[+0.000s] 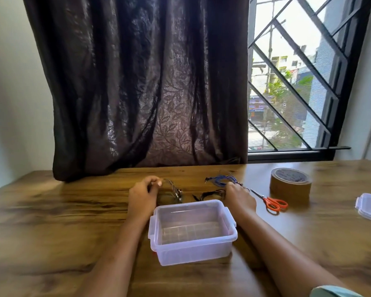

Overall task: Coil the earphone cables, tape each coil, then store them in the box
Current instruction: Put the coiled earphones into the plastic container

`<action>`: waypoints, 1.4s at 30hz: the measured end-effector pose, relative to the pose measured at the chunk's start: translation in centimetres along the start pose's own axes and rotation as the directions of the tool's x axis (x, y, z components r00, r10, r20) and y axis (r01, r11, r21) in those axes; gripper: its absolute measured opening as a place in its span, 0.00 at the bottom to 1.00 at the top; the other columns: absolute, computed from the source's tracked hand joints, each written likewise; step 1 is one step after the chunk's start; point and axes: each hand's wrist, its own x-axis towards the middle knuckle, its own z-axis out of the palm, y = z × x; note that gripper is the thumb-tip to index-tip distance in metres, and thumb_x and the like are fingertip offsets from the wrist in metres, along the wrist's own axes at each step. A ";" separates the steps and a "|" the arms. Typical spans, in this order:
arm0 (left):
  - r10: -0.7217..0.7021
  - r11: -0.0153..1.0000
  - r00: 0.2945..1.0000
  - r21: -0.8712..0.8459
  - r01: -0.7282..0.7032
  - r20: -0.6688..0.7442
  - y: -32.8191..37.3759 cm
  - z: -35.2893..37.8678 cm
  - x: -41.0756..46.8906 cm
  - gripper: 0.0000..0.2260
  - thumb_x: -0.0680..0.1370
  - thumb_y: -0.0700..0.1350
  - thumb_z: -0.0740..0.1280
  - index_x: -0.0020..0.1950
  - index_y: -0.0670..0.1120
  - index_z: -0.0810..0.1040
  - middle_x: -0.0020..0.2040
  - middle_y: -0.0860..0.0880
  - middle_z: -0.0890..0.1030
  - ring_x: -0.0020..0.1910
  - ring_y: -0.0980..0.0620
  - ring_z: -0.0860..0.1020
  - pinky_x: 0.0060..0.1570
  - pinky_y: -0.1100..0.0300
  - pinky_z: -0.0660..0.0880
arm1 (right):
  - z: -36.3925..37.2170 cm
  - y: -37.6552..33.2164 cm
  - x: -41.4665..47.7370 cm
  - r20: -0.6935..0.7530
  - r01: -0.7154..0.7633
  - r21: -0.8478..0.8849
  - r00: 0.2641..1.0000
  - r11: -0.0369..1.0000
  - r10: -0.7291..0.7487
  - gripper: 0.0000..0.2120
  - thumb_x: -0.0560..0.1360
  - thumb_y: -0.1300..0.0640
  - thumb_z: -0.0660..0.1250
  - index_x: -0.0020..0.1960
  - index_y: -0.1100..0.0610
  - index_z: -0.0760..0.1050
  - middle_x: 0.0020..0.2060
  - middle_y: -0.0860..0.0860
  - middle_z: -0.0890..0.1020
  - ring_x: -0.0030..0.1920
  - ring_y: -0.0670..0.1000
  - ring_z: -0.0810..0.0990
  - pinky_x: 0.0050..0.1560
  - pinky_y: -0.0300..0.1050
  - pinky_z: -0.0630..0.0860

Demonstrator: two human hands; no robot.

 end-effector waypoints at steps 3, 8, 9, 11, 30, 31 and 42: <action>0.019 0.987 0.978 -0.152 -0.052 -0.208 1.9 -1.3 0.4 0.08 0.78 0.43 0.66 0.54 0.45 0.80 0.48 0.53 0.80 0.48 0.54 0.77 0.42 0.68 0.69 | 0.1 0.0 0.0 -0.044 -0.013 0.019 0.999 1.000 0.014 0.06 0.77 0.66 0.54 0.49 0.56 0.64 0.54 0.57 0.79 0.58 0.59 0.75 0.42 0.48 0.67; 0.137 0.934 0.987 -0.344 -0.101 0.081 5.6 -2.9 -0.1 0.07 0.75 0.42 0.69 0.45 0.55 0.81 0.45 0.53 0.84 0.47 0.56 0.81 0.46 0.64 0.77 | 0.1 0.0 -0.1 -0.080 0.005 0.065 0.997 0.998 0.000 0.04 0.78 0.63 0.55 0.49 0.56 0.66 0.52 0.56 0.80 0.55 0.58 0.76 0.41 0.46 0.66; 0.166 0.942 0.964 -0.322 -0.093 0.209 6.2 -3.1 -0.5 0.08 0.75 0.41 0.69 0.44 0.55 0.81 0.44 0.54 0.84 0.46 0.57 0.82 0.44 0.66 0.77 | 0.1 0.1 -0.1 -0.084 0.015 0.063 0.996 0.998 -0.010 0.05 0.78 0.61 0.55 0.51 0.56 0.69 0.53 0.55 0.80 0.55 0.58 0.76 0.41 0.45 0.66; 0.196 0.969 0.880 -0.226 -0.104 0.432 6.9 -3.0 -1.3 0.07 0.75 0.40 0.69 0.44 0.53 0.83 0.43 0.53 0.84 0.45 0.56 0.82 0.44 0.65 0.78 | 0.3 0.2 0.0 -0.087 0.039 0.057 0.996 0.998 -0.034 0.09 0.78 0.59 0.56 0.55 0.56 0.72 0.54 0.54 0.79 0.55 0.57 0.76 0.42 0.45 0.67; 0.064 0.940 0.624 0.163 -0.300 0.779 7.7 -2.6 -2.4 0.04 0.74 0.48 0.71 0.47 0.51 0.83 0.61 0.59 0.68 0.61 0.60 0.65 0.56 0.62 0.66 | 0.1 -0.1 -0.1 -0.022 0.064 -0.052 0.998 0.997 -0.065 0.12 0.78 0.63 0.56 0.59 0.58 0.71 0.59 0.56 0.76 0.60 0.58 0.74 0.45 0.47 0.67; 0.049 0.947 0.615 0.159 -0.278 0.787 7.7 -2.7 -2.4 0.05 0.74 0.49 0.70 0.48 0.50 0.83 0.62 0.59 0.68 0.61 0.60 0.65 0.57 0.61 0.67 | 0.2 -0.1 0.0 -0.027 0.053 -0.041 0.998 0.998 -0.054 0.11 0.78 0.63 0.56 0.58 0.58 0.70 0.58 0.56 0.76 0.60 0.58 0.74 0.44 0.47 0.67; 0.063 0.949 0.635 0.150 -0.276 0.770 6.9 -2.1 -2.3 0.09 0.71 0.40 0.72 0.45 0.55 0.83 0.61 0.57 0.72 0.60 0.57 0.70 0.61 0.57 0.71 | -1.8 -0.2 0.2 -0.098 0.078 0.603 0.995 0.794 -0.023 0.07 0.81 0.62 0.54 0.50 0.58 0.70 0.44 0.53 0.76 0.42 0.51 0.73 0.36 0.41 0.69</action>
